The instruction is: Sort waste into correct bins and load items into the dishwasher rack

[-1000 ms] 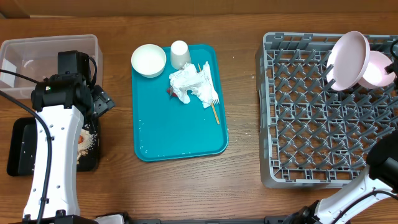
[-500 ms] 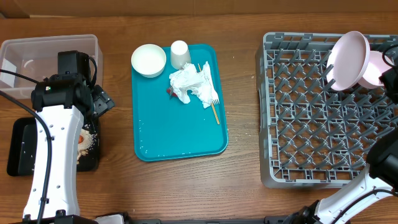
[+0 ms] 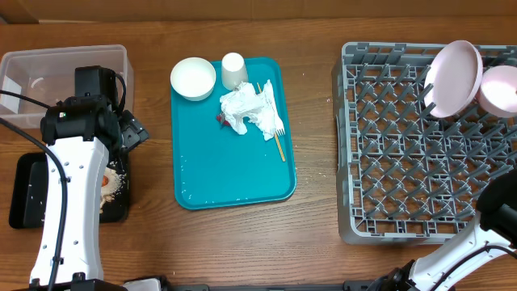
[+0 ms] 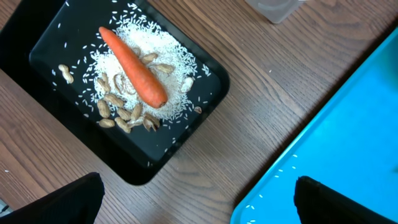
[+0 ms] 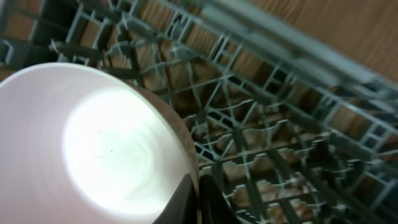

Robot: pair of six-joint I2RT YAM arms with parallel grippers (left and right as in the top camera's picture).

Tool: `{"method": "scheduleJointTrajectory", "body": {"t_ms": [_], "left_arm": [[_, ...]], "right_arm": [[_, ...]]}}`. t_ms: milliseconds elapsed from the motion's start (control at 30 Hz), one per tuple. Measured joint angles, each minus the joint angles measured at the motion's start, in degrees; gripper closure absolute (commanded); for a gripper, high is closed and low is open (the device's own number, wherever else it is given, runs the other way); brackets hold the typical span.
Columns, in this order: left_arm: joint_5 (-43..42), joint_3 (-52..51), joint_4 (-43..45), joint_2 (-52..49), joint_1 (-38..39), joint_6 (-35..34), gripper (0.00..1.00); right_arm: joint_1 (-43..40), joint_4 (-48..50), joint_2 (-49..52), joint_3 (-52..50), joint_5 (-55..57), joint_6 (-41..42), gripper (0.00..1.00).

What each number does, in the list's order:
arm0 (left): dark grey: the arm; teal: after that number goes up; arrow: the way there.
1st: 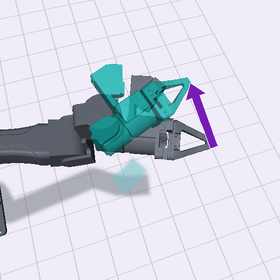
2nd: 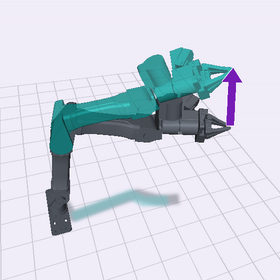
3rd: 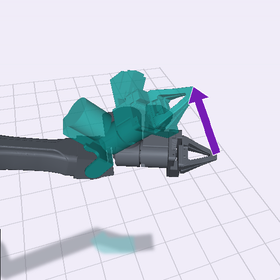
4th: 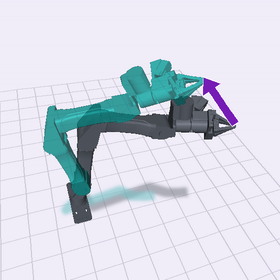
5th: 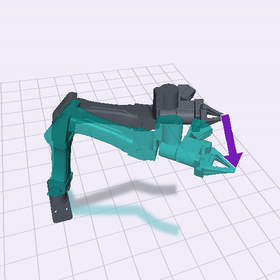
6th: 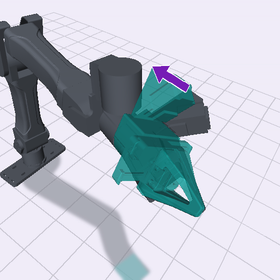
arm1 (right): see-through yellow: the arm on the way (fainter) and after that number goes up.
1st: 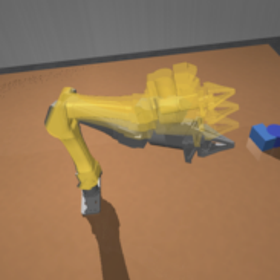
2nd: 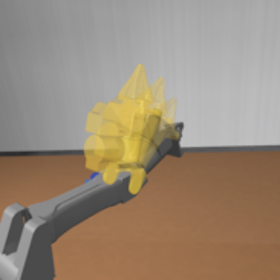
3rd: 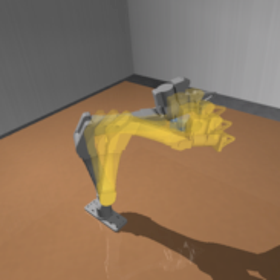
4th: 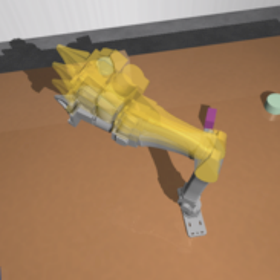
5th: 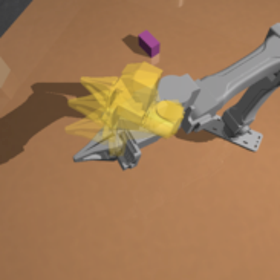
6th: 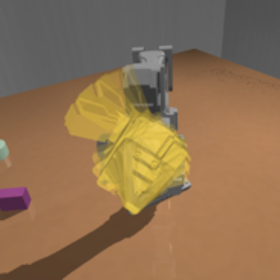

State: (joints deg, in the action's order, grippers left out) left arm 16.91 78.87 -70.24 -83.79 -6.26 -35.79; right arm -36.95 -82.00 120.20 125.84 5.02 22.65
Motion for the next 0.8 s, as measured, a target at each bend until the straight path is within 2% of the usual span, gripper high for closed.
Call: {"method": "scheduleJointTrajectory", "body": {"t_ms": [167,367,533,700,800], "left_arm": [[0.0,0.0,0.02,0.0,0.0,0.0,0.0],[0.0,0.0,0.0,0.0,0.0,0.0,0.0],[0.0,0.0,0.0,0.0,0.0,0.0,0.0],[0.0,0.0,-0.02,0.0,0.0,0.0,0.0],[0.0,0.0,-0.02,0.0,0.0,0.0,0.0]], "right_arm": [[-0.31,-13.07,-0.11,9.7,9.49,6.54,0.96],[-1.33,-15.04,-3.82,8.94,15.69,10.8,0.96],[-2.16,-15.04,-13.29,-0.79,21.66,15.39,0.96],[-7.13,-15.26,-25.07,-15.74,27.71,24.37,0.96],[-9.57,-15.54,-27.45,-22.51,30.42,28.59,0.96]]}}
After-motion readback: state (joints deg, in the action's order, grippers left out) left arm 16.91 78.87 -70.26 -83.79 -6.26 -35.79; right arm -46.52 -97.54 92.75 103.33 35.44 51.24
